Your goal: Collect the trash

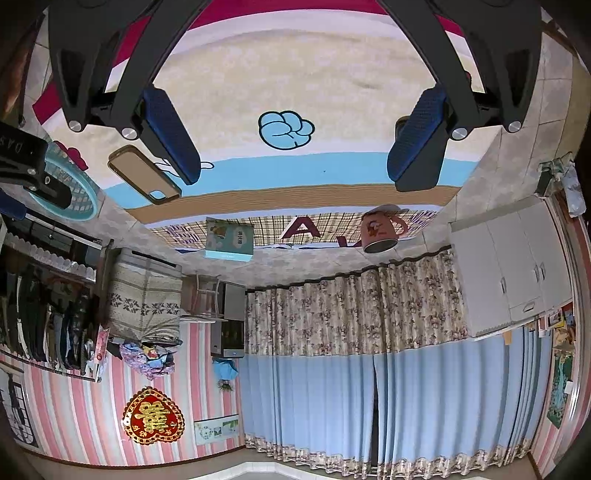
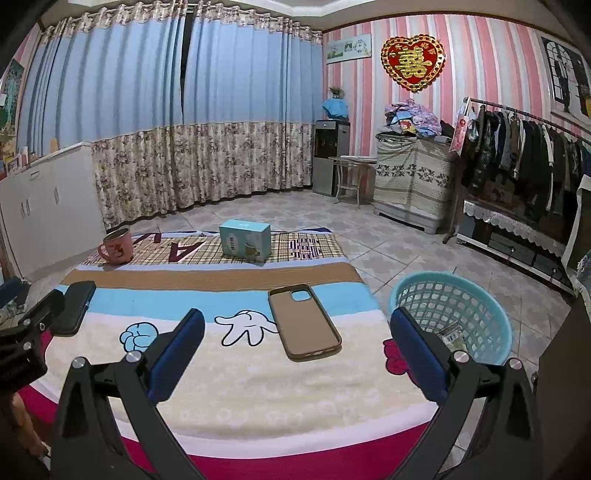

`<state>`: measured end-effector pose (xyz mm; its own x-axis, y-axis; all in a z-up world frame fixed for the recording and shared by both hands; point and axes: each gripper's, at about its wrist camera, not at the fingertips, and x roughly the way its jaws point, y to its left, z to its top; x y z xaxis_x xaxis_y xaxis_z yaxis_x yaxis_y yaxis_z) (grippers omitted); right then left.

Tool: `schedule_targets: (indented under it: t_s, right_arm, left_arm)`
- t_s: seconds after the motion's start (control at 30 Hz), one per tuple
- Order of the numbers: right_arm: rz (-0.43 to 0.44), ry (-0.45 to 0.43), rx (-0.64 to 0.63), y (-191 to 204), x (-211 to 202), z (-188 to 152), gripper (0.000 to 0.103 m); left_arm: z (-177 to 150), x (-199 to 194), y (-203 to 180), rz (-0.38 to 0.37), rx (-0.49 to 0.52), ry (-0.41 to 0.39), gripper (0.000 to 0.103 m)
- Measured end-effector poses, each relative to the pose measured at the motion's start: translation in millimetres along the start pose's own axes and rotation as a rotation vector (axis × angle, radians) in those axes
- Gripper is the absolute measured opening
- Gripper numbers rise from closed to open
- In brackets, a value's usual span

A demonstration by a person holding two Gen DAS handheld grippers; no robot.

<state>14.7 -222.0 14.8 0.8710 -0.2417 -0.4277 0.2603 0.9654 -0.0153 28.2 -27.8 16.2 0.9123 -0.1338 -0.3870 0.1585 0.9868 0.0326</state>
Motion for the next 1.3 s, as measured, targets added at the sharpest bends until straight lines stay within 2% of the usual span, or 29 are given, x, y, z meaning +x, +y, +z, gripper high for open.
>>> schedule_targets:
  t_s: [1.3]
  right_arm:
    - [0.002,-0.008,-0.001,-8.8,-1.8,4.4,0.098]
  left_arm:
    - [4.3,-0.4,-10.1,0.001,0.021,0.006,0.098]
